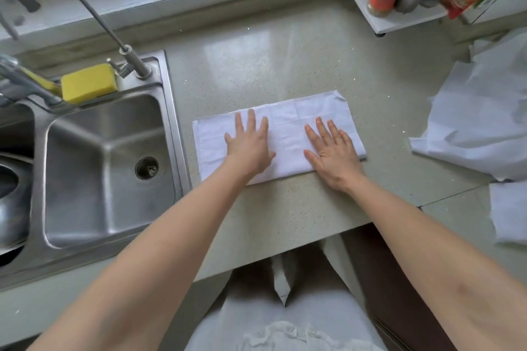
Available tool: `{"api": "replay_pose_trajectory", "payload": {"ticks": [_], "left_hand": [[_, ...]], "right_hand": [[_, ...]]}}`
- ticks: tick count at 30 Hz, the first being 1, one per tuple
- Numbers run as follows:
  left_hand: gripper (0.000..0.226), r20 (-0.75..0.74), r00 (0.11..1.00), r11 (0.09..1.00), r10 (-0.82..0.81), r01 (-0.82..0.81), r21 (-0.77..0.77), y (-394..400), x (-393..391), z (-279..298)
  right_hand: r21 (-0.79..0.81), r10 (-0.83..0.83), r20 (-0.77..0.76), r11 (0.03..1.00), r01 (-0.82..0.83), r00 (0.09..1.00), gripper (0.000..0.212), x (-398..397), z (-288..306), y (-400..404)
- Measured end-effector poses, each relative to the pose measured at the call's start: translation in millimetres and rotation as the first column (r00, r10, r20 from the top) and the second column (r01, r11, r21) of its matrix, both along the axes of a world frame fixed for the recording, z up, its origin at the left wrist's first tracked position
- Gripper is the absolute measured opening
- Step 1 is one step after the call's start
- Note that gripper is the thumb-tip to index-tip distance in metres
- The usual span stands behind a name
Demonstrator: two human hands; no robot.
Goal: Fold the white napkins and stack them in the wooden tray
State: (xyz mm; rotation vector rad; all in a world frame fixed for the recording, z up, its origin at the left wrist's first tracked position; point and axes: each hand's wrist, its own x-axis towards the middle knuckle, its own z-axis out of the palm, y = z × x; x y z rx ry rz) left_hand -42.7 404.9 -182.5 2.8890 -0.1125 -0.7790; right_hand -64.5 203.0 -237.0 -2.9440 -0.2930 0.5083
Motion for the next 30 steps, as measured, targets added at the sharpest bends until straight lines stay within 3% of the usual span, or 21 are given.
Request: {"api": "replay_pose_trajectory", "payload": {"ticks": [2, 6, 11, 13, 16, 19, 23, 26, 30], "left_hand": [[0.077, -0.09, 0.996, 0.994, 0.023, -0.032, -0.106, -14, 3, -4], [0.079, -0.159, 0.984, 0.997, 0.075, -0.077, -0.003, -30, 5, -15], [0.089, -0.146, 0.972, 0.983, 0.181, -0.183, 0.001, -45, 7, -13], [0.097, -0.148, 0.967, 0.978, 0.208, -0.209, 0.009, -49, 9, -12], [0.105, -0.154, 0.961, 0.973, 0.231, -0.233, 0.009, -51, 7, -10], [0.111, -0.153, 0.956, 0.967, 0.251, -0.253, 0.003, -52, 6, -9], [0.116, -0.148, 0.956, 0.967, 0.254, -0.255, 0.009, -53, 5, -8], [0.119, -0.15, 0.964, 0.976, 0.217, -0.217, 0.016, -51, 4, -9], [0.121, -0.155, 0.986, 0.998, 0.056, -0.057, 0.001, -44, 10, -7]], "right_hand": [[0.018, 0.05, 0.036, 0.999, -0.051, 0.998, 0.063, -3, -5, -9], [0.016, 0.166, 0.051, 0.986, -0.167, 0.985, 0.068, -3, -10, -42], [0.09, -0.041, 0.098, 0.995, 0.032, 0.994, 0.078, 37, 5, -74], [0.145, -0.017, 0.145, 0.989, -0.004, 0.989, 0.067, 67, 14, -71], [0.142, 0.127, 0.042, 0.981, -0.132, 0.991, 0.062, 109, 23, -58], [0.083, 0.158, -0.046, 0.985, -0.154, 0.986, 0.057, 145, 33, -43], [0.083, 0.148, -0.231, 0.988, -0.132, 0.962, 0.016, 159, 42, -30], [0.147, 0.11, -0.237, 0.986, -0.076, 0.965, 0.004, 151, 38, -33], [0.192, 0.048, -0.375, 0.981, 0.027, 0.926, 0.015, 135, 48, -53]]}}
